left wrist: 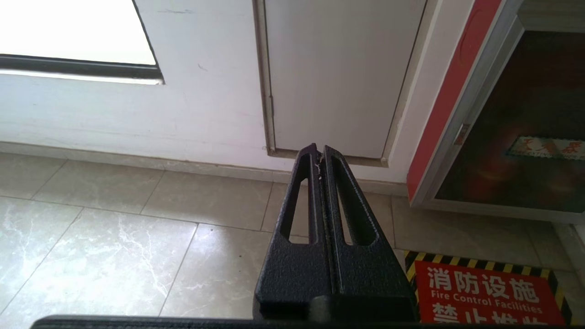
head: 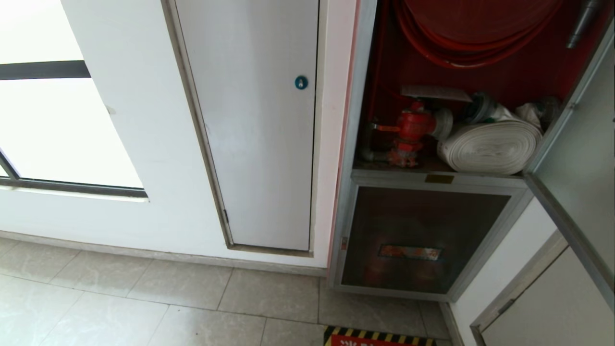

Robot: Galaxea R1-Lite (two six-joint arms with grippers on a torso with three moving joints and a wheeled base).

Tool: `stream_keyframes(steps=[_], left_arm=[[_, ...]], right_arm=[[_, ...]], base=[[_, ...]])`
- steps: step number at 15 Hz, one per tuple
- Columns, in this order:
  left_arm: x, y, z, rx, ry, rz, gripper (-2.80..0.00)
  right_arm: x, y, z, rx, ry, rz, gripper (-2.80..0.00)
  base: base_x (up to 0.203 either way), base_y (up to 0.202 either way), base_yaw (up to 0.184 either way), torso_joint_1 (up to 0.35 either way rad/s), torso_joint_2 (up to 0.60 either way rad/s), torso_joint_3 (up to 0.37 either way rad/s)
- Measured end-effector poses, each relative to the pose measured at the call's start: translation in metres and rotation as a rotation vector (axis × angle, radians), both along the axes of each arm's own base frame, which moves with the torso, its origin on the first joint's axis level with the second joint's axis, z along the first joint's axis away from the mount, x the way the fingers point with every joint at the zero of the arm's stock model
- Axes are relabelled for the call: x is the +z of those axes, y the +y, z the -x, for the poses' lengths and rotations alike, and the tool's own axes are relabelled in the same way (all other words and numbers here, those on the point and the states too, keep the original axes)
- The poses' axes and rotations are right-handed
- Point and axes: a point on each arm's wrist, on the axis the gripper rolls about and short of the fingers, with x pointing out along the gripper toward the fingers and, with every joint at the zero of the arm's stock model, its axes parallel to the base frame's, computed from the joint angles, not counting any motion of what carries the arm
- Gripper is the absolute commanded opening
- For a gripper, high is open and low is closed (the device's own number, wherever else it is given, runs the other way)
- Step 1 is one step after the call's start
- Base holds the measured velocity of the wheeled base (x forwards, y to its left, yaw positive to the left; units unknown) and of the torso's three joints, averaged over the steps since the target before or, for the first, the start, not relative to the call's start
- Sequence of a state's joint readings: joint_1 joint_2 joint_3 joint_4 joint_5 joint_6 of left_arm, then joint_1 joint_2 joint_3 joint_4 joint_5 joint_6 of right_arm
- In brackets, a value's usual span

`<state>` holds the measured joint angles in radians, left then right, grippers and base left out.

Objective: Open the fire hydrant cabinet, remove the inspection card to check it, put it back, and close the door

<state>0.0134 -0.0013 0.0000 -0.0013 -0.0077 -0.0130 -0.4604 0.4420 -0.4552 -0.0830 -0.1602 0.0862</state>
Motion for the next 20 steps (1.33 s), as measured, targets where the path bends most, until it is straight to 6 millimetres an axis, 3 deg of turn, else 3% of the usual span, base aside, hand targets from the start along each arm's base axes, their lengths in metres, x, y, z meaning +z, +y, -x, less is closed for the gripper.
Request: stream_keyframes(steps=[7, 12, 20], left_arm=[[0.0, 0.0, 0.0, 0.0, 0.0, 0.0, -2.8], [0.0, 0.0, 0.0, 0.0, 0.0, 0.0, -2.8], [0.0, 0.0, 0.0, 0.0, 0.0, 0.0, -2.8]], right_arm=[[0.015, -0.022, -0.022, -0.302, 0.053, -0.083, -2.8], [0.024, -0.044, -0.03, -0.502, -0.041, -0.092, -2.8], [0.04, -0.072, -0.038, -0.62, -0.05, -0.092, -2.8]], base=[[0.0, 0.0, 0.0, 0.0, 0.0, 0.0], [0.0, 0.0, 0.0, 0.0, 0.0, 0.0], [0.0, 0.0, 0.0, 0.0, 0.0, 0.0]])
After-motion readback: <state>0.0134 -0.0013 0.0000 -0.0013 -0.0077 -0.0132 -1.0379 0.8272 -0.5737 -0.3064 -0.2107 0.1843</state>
